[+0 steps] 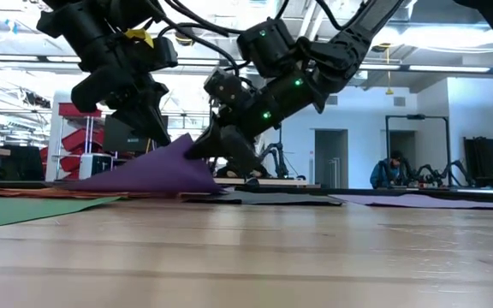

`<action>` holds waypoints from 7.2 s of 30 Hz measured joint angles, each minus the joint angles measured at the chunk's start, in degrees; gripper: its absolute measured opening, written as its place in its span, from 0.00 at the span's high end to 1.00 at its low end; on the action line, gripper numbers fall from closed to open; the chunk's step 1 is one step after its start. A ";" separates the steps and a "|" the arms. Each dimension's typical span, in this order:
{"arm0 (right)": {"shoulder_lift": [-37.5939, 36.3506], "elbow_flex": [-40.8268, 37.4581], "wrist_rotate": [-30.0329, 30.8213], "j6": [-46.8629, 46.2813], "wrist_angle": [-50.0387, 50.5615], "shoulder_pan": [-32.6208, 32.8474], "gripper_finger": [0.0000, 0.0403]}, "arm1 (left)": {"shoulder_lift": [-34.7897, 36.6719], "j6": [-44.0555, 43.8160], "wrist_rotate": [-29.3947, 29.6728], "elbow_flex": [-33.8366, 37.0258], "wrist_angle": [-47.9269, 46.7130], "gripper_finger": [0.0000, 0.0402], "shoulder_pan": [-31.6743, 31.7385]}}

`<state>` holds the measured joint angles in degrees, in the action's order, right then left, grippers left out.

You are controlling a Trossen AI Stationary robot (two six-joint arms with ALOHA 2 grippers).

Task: Organize paper
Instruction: Stack the left purple paper on the other purple paper

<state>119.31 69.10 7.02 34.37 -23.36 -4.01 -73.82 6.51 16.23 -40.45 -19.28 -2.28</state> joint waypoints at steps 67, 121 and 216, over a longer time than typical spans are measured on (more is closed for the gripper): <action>-11.02 0.70 2.49 -2.40 5.26 -2.67 1.00 | 35.28 -8.09 12.14 22.77 25.29 1.00 -0.28; -49.65 -13.35 14.88 -22.39 33.61 1.55 1.00 | 46.99 -5.23 15.58 22.77 19.64 1.00 -0.28; -56.49 -4.35 9.32 -34.92 85.80 -31.91 1.00 | 46.97 -6.76 16.63 22.73 17.08 1.00 -0.26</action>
<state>62.82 64.75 16.34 -0.55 62.44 -35.92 -26.85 -0.25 32.86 -17.72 -2.20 -2.55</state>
